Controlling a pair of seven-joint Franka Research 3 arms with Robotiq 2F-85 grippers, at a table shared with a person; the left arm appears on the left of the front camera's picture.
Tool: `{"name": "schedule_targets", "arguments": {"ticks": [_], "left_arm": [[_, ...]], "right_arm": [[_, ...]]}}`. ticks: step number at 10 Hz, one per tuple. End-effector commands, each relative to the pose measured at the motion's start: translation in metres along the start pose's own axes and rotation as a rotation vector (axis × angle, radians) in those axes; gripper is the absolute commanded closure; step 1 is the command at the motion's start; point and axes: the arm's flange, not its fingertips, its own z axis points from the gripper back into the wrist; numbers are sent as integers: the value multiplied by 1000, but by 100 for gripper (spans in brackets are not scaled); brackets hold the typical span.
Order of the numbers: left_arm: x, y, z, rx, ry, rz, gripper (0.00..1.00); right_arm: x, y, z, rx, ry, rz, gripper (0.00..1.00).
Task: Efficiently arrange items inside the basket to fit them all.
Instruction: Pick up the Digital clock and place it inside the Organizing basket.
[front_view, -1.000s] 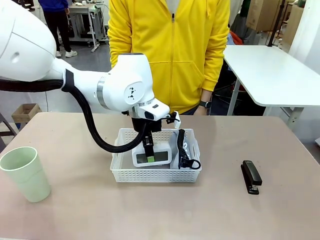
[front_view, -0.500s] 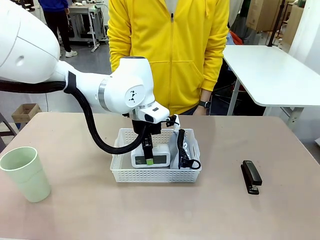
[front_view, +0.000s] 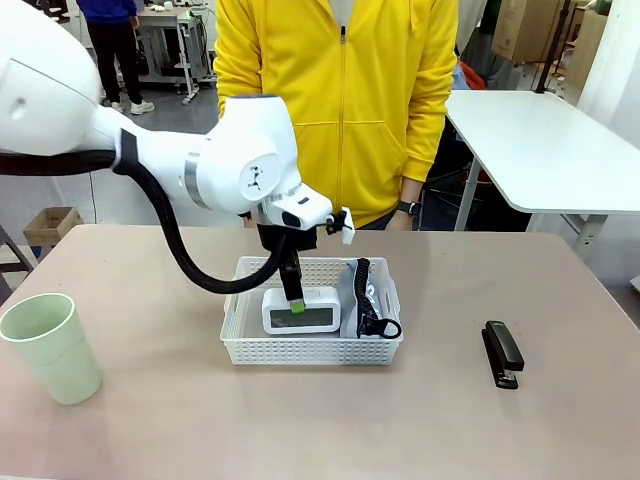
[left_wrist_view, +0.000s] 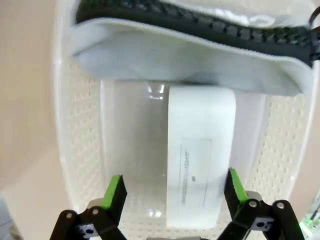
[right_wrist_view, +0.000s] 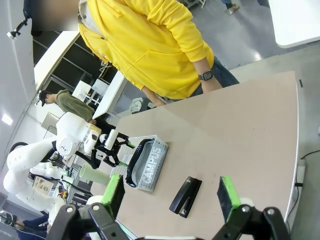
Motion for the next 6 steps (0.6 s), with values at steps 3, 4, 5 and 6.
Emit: {"name": "schedule_targets", "arguments": {"ticks": [3, 4, 5, 6], "left_arm": [[-84, -39, 119, 165, -175, 131, 0], [-113, -48, 140, 142, -217, 203, 0], [-152, -61, 161, 132, -277, 301, 0], [-194, -76, 180, 88, -374, 369, 0]], "right_arm": [[2, -1, -1, 16, -24, 25, 0], [2, -1, -1, 16, -24, 25, 0], [2, -1, -1, 16, -24, 25, 0], [2, -1, -1, 16, -24, 25, 0]]}}
